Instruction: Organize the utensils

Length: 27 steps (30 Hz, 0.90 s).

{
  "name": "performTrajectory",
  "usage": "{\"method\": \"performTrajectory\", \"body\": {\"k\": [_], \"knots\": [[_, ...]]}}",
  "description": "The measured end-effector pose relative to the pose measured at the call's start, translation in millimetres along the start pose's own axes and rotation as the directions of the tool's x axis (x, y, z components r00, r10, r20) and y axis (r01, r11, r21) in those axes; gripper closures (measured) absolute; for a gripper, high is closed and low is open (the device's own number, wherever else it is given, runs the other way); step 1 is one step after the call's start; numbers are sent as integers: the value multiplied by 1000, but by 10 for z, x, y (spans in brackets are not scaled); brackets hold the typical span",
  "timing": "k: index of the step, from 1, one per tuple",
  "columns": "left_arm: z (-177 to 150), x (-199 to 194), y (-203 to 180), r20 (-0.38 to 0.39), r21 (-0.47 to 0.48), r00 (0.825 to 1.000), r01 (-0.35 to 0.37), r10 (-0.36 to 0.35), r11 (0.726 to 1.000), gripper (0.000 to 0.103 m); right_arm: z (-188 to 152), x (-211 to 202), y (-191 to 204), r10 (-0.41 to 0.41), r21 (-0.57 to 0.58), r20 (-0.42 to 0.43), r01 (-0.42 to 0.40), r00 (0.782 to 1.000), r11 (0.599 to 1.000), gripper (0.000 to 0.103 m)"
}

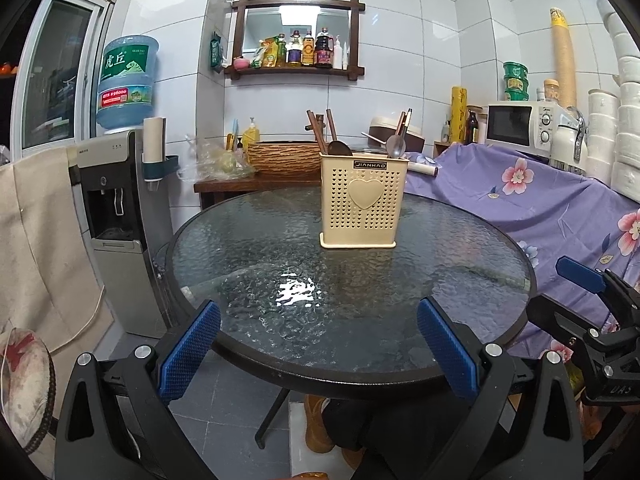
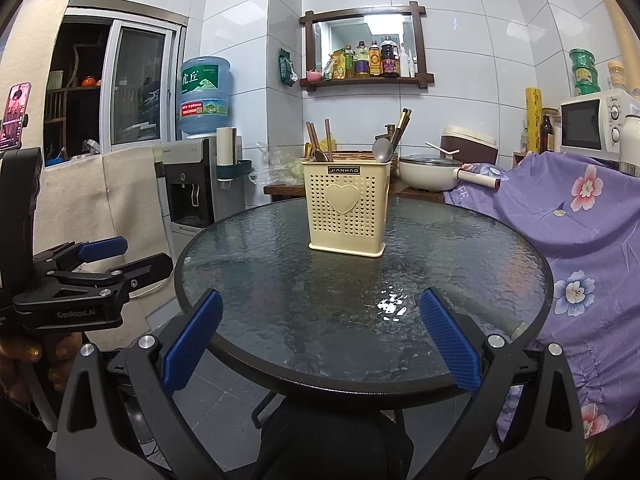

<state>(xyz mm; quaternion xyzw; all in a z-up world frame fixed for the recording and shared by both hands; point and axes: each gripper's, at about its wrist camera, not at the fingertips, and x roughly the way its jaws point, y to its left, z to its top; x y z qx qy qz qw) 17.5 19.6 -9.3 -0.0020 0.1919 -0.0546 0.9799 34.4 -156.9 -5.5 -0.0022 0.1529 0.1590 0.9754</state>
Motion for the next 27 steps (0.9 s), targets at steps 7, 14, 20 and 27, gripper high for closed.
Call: {"method": "performTrajectory", "body": {"k": [7,14,20,27], "knots": [[-1,-5,-2,0,-2,1000,4,-4,1000,6,0,-1,1,0,0,0,0,1000,1000,6],[-2,-5,-3,1,-2,1000,3,-3,1000,6,1,1,4,0,0,0,0,1000,1000,6],[-1,-8,-2,1,-2,1000,5,-5,1000,6,2,-3,3,0,0,0,0,1000,1000,6],[-4,-10,1,1,-2,1000,6,-6,1000,6,2,1,3,0,0,-1,0,1000,1000,6]]}}
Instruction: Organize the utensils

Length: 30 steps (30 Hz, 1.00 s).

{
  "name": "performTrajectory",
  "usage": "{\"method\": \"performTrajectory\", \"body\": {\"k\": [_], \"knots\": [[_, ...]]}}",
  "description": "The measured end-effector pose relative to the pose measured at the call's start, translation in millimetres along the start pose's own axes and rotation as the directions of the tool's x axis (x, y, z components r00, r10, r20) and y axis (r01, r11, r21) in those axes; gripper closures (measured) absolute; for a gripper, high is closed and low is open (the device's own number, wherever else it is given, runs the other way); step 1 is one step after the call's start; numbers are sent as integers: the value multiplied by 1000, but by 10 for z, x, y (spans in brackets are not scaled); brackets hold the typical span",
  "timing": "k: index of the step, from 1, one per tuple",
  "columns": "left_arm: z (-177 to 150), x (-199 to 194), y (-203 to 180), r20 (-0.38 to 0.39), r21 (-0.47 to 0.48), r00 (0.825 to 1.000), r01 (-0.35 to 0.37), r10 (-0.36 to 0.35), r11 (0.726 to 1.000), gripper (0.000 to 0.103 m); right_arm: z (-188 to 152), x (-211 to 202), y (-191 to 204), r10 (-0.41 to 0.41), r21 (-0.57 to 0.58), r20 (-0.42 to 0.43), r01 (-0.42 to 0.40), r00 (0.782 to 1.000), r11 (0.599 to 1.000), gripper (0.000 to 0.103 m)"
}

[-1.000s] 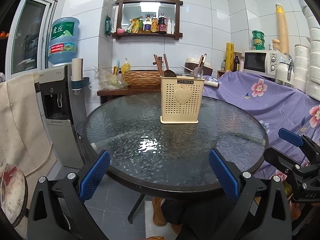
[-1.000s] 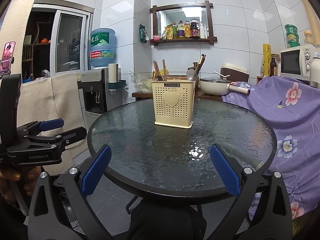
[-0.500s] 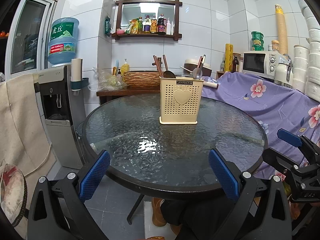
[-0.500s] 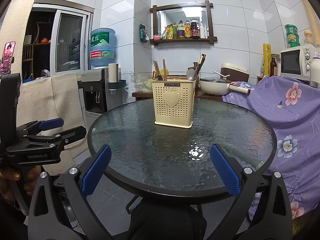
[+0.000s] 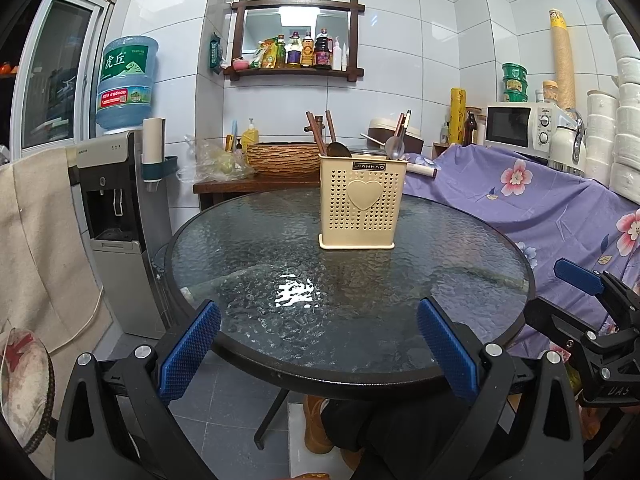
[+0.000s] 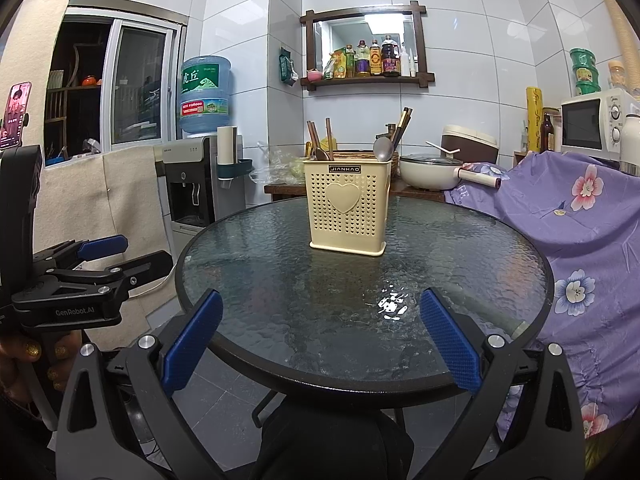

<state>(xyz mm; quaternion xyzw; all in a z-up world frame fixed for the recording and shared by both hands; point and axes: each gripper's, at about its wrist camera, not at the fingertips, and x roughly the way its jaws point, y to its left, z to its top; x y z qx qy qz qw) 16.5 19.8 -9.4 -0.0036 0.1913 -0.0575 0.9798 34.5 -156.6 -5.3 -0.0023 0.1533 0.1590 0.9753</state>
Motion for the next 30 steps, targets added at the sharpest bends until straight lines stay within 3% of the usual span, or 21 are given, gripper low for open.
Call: {"method": "performTrajectory", "body": {"k": [20,30], "knots": [[3,-5,-1,0,1,1000,1,-1,1000,6,3,-1,-1,0,-1,0,0,1000,1000,6],[-4,9,38,-5,-45,999,45,-45,998,6,-12,2,-12,-5,0,-4,5,1000,1000,6]]}}
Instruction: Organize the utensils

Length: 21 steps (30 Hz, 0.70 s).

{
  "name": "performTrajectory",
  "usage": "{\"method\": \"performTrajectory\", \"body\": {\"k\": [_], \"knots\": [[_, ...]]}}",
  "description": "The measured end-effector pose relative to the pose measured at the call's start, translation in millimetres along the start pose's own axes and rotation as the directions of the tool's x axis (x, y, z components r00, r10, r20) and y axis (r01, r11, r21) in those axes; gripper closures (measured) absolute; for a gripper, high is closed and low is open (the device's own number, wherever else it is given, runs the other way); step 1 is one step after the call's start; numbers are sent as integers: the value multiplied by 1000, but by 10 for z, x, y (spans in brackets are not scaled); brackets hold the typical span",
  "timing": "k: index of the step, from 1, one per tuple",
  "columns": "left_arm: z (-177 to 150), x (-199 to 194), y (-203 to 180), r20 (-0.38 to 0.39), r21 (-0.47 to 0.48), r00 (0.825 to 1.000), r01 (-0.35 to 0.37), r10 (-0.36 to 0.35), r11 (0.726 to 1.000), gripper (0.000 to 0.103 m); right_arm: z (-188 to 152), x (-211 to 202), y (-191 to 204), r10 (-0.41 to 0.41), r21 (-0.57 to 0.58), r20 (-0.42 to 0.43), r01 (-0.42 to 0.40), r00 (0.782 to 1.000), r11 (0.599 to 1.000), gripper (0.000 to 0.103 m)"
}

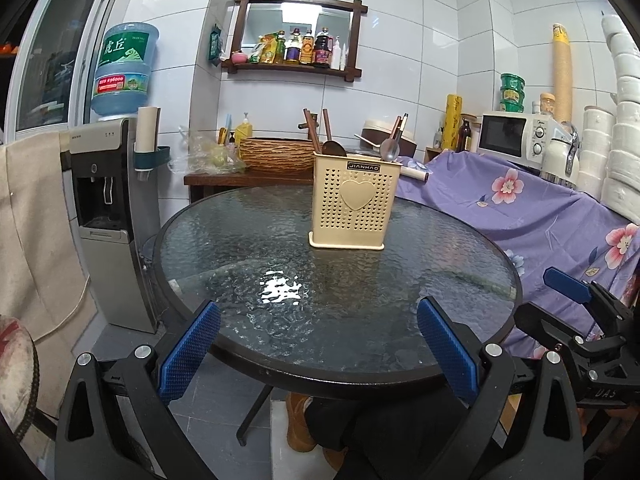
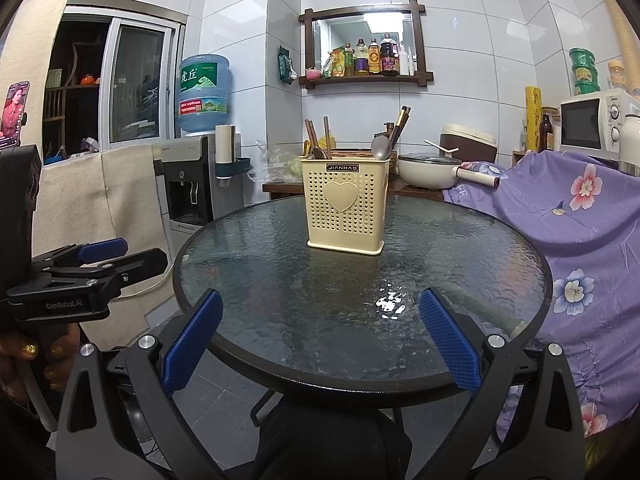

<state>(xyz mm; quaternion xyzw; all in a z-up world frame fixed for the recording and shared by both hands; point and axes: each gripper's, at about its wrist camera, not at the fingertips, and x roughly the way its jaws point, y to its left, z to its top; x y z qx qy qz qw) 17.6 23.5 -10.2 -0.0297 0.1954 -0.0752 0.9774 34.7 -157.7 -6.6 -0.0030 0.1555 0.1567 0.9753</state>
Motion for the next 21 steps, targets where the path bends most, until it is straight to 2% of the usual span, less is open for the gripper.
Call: {"method": "performTrajectory", "body": {"k": [3,6,11,13,21], "knots": [[12,19,-5,-7,3,1000,-10,10,1000,6,-5,-3,-1,-1,1,-1,1,1000,1000,6],[1,2,1,2,-11,1000,21,-21,1000,6,-1,-12,-5,-5,1,0,5,1000,1000,6],[6,29,-3,-14,-9,1000,2,-2,1000,6,0,-30,-19,-11,7,-2,11,1000,1000,6],[-7,10,-7,-2,-5,1000,23,-23,1000,6,-4,-35,-22,-12,9,-4,12,1000,1000,6],[12,-15,-4,10,-8,1000,-24,24,1000,6,-12,-47,-93,-25,21,-3,25,1000,999,6]]}}
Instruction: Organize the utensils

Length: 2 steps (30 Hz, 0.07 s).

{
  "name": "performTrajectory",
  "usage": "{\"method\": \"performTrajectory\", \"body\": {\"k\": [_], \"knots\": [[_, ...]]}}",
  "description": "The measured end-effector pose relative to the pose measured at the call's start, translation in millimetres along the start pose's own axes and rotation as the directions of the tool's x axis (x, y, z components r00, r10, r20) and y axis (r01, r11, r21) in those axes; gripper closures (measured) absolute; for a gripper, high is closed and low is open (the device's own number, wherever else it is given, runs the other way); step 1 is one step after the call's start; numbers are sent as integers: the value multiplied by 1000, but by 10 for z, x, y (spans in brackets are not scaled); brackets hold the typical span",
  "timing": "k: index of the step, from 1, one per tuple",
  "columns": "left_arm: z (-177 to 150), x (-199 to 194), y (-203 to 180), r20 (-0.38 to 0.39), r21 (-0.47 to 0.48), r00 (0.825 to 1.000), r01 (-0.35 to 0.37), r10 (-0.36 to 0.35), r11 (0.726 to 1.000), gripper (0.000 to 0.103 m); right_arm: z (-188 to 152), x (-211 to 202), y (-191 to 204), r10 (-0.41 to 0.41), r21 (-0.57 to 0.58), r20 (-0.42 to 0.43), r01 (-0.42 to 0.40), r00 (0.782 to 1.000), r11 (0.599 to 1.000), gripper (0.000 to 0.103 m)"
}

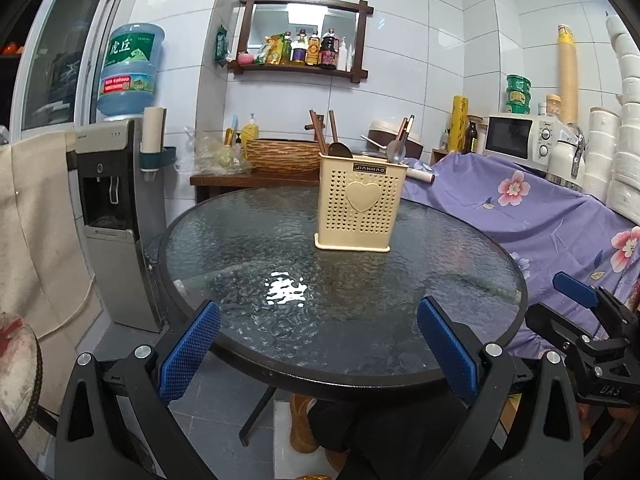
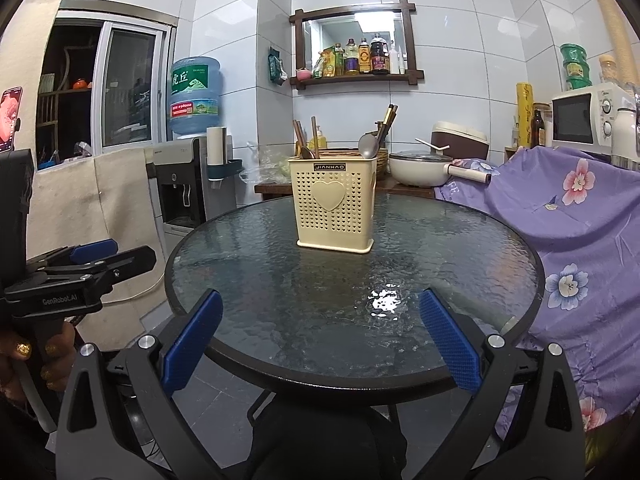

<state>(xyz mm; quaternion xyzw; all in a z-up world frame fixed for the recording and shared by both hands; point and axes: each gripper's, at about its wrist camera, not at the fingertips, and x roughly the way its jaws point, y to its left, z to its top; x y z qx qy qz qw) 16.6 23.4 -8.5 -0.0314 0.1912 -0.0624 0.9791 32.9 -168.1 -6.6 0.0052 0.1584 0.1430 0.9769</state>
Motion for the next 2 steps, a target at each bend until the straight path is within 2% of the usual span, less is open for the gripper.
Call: {"method": "performTrajectory", "body": {"k": [2], "knots": [[7,-4,-4,-1,2,1000,4,-4,1000,6,1,-2,-7,-4,1,1,4,1000,1000,6]]}}
